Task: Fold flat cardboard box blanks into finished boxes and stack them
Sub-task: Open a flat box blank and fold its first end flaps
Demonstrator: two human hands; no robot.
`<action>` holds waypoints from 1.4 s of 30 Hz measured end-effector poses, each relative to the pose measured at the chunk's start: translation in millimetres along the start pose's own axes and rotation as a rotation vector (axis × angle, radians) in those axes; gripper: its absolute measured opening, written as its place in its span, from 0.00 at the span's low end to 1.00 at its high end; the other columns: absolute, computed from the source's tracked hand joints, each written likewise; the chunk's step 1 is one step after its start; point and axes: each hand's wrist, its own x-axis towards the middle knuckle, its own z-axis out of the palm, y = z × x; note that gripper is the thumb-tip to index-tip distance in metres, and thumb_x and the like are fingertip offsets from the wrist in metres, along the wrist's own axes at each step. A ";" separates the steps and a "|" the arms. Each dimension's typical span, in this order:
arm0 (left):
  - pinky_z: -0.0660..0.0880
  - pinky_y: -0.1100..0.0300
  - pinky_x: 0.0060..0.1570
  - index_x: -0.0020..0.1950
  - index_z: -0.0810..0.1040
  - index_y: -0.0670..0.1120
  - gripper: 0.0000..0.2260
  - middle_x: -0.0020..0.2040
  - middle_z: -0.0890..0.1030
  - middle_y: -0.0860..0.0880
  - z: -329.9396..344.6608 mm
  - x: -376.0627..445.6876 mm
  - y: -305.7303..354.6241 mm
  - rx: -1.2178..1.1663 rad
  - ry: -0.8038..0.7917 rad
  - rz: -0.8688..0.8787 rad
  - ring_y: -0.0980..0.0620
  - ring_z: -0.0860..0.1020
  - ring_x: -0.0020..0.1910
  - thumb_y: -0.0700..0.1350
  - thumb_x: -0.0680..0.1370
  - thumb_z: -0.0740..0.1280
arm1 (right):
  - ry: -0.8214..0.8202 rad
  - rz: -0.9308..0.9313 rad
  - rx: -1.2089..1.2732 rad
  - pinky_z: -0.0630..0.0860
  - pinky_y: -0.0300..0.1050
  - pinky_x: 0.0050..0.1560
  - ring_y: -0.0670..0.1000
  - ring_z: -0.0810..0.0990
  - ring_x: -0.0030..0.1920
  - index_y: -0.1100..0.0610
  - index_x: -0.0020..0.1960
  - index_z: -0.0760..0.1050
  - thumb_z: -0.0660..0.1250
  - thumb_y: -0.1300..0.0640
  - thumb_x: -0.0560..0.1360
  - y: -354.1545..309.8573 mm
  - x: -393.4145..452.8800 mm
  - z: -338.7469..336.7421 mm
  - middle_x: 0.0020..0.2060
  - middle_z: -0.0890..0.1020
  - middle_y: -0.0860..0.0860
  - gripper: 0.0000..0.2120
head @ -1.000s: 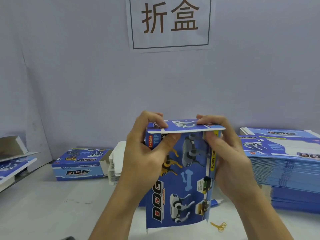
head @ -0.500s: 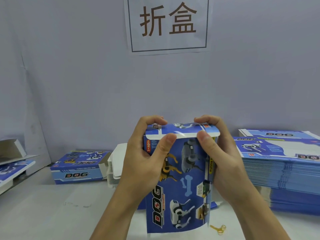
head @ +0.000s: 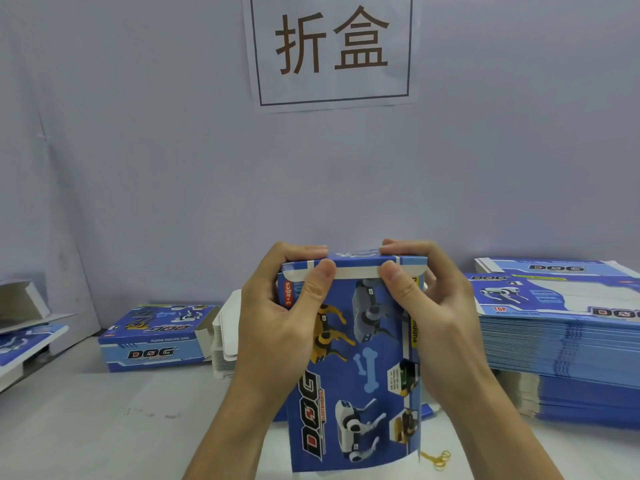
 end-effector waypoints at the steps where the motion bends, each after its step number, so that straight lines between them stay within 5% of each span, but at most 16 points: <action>1: 0.83 0.57 0.35 0.51 0.77 0.49 0.11 0.47 0.85 0.50 1.2 -0.1 1.3 0.003 -0.001 -0.013 0.46 0.86 0.43 0.53 0.74 0.67 | -0.019 0.018 0.001 0.82 0.44 0.37 0.52 0.86 0.45 0.53 0.51 0.78 0.69 0.50 0.75 -1.0 -0.2 1.4 0.45 0.85 0.50 0.09; 8: 0.82 0.58 0.33 0.48 0.76 0.58 0.06 0.49 0.84 0.49 7.0 -1.4 6.7 -0.083 -0.016 -0.075 0.45 0.86 0.45 0.54 0.78 0.60 | 0.004 0.050 -0.015 0.80 0.47 0.35 0.53 0.86 0.39 0.48 0.48 0.75 0.65 0.44 0.76 -6.5 1.5 9.1 0.39 0.83 0.54 0.08; 13: 0.82 0.56 0.37 0.52 0.76 0.55 0.05 0.55 0.82 0.48 3.6 -0.8 5.3 -0.150 0.004 -0.106 0.44 0.85 0.49 0.53 0.81 0.62 | -0.020 0.124 0.091 0.81 0.47 0.33 0.56 0.86 0.38 0.53 0.48 0.78 0.69 0.50 0.73 -12.8 2.5 6.8 0.37 0.84 0.55 0.08; 18: 0.82 0.57 0.35 0.52 0.74 0.47 0.08 0.47 0.83 0.49 -0.6 -0.7 2.1 -0.178 -0.039 -0.114 0.46 0.86 0.44 0.49 0.78 0.59 | -0.048 0.161 0.127 0.83 0.50 0.35 0.60 0.87 0.41 0.54 0.49 0.79 0.69 0.52 0.71 -16.3 1.3 6.0 0.39 0.85 0.57 0.09; 23: 0.84 0.54 0.38 0.51 0.74 0.44 0.09 0.46 0.84 0.51 -3.9 0.1 0.9 -0.203 -0.039 -0.118 0.45 0.86 0.46 0.48 0.77 0.59 | -0.094 0.161 0.147 0.82 0.41 0.34 0.49 0.87 0.38 0.59 0.49 0.76 0.64 0.51 0.75 -20.3 5.7 5.5 0.37 0.86 0.49 0.11; 27: 0.83 0.53 0.38 0.50 0.75 0.48 0.07 0.49 0.84 0.51 -4.8 -0.3 1.1 -0.219 -0.045 -0.115 0.44 0.86 0.47 0.49 0.77 0.62 | -0.069 0.159 0.167 0.82 0.63 0.46 0.64 0.86 0.48 0.53 0.50 0.81 0.64 0.48 0.75 -17.8 1.6 3.8 0.48 0.84 0.63 0.11; 36: 0.83 0.49 0.39 0.53 0.78 0.57 0.06 0.64 0.79 0.52 -8.8 -1.5 -0.2 -0.241 -0.065 -0.139 0.40 0.84 0.54 0.49 0.77 0.65 | -0.128 0.273 0.227 0.83 0.60 0.45 0.62 0.86 0.49 0.51 0.50 0.85 0.69 0.51 0.71 -21.9 5.7 -7.2 0.49 0.86 0.58 0.11; 42: 0.83 0.52 0.39 0.46 0.81 0.51 0.10 0.63 0.80 0.52 -14.7 1.6 6.4 -0.191 -0.082 -0.125 0.43 0.84 0.55 0.57 0.74 0.73 | -0.119 0.348 0.218 0.77 0.69 0.60 0.62 0.83 0.57 0.51 0.47 0.86 0.70 0.51 0.68 -21.5 6.6 -9.2 0.50 0.86 0.56 0.10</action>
